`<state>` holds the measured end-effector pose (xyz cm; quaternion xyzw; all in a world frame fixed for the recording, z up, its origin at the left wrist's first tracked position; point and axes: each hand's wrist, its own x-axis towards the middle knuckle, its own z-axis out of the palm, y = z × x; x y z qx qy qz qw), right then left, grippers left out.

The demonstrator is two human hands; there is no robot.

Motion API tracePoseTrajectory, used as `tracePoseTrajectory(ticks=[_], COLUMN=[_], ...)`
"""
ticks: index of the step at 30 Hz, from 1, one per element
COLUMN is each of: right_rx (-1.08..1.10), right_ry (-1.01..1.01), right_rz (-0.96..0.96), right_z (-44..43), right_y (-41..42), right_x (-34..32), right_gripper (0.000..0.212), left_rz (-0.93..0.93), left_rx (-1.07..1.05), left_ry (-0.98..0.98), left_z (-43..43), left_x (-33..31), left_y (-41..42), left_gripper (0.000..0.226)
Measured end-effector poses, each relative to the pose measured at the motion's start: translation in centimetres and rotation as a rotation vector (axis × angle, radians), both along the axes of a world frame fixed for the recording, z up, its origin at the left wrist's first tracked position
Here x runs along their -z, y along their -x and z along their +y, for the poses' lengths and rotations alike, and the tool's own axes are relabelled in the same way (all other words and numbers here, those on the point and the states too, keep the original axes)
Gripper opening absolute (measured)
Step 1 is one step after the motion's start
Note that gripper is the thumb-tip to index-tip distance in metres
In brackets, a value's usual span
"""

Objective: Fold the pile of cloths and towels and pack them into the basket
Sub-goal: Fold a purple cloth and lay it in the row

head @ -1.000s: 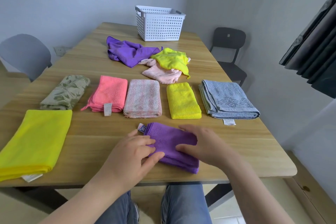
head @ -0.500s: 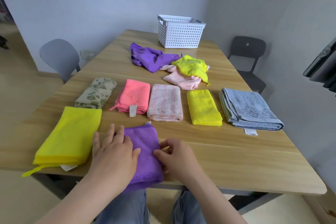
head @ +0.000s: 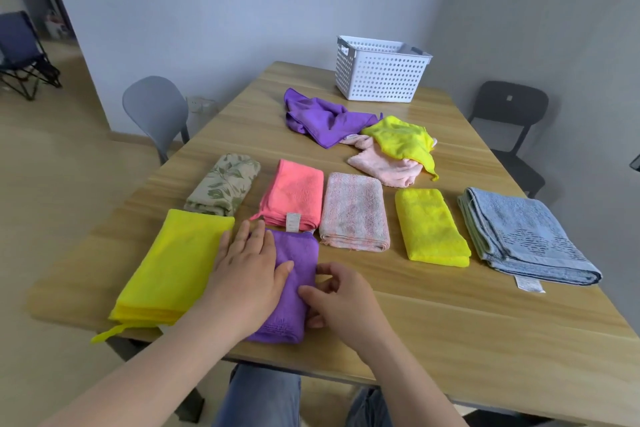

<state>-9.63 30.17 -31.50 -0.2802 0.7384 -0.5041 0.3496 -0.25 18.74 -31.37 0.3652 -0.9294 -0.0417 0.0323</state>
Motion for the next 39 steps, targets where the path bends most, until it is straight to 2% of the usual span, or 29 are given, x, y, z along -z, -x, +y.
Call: tracePoseTrajectory(ticks=[3, 6, 10, 13, 17, 21, 25, 39], right_rx=[-0.029, -0.045, -0.071, -0.045, -0.019, 0.004, 0.019, 0.145], right_ry=[-0.015, -0.047, -0.102, -0.111, -0.101, -0.092, -0.097, -0.146], right_rz=[0.002, 0.083, 0.203, 0.245, 0.271, 0.362, 0.472, 0.698], right_z=[0.4, 0.8, 1.3, 2.4, 4.6, 5.5, 5.7, 1.6], right_y=[0.4, 0.8, 1.3, 2.8, 6.0, 9.7, 14.0, 29.0], right_x=[-0.1, 0.0, -0.2, -1.1, -3.3, -5.3, -7.3, -7.6], right_gripper=[0.023, 0.021, 0.019, 0.018, 0.014, 0.01, 0.008, 0.007], left_rz=[0.102, 0.083, 0.008, 0.018, 0.171, 0.389, 0.459, 0.503], left_rx=[0.032, 0.045, 0.041, 0.048, 0.136, 0.26, 0.303, 0.325], left_ry=[0.013, -0.058, -0.02, -0.039, -0.036, -0.04, -0.084, -0.187], left_z=[0.7, 1.5, 1.4, 1.4, 1.9, 1.7, 1.3, -5.9], left_x=[0.5, 1.2, 1.1, -0.3, -2.9, -4.8, -7.3, -6.3], left_y=[-0.4, -0.6, -0.5, -0.4, 0.5, 3.3, 7.8, 21.8], left_gripper=[0.092, 0.099, 0.101, 0.091, 0.099, 0.071, 0.042, 0.025])
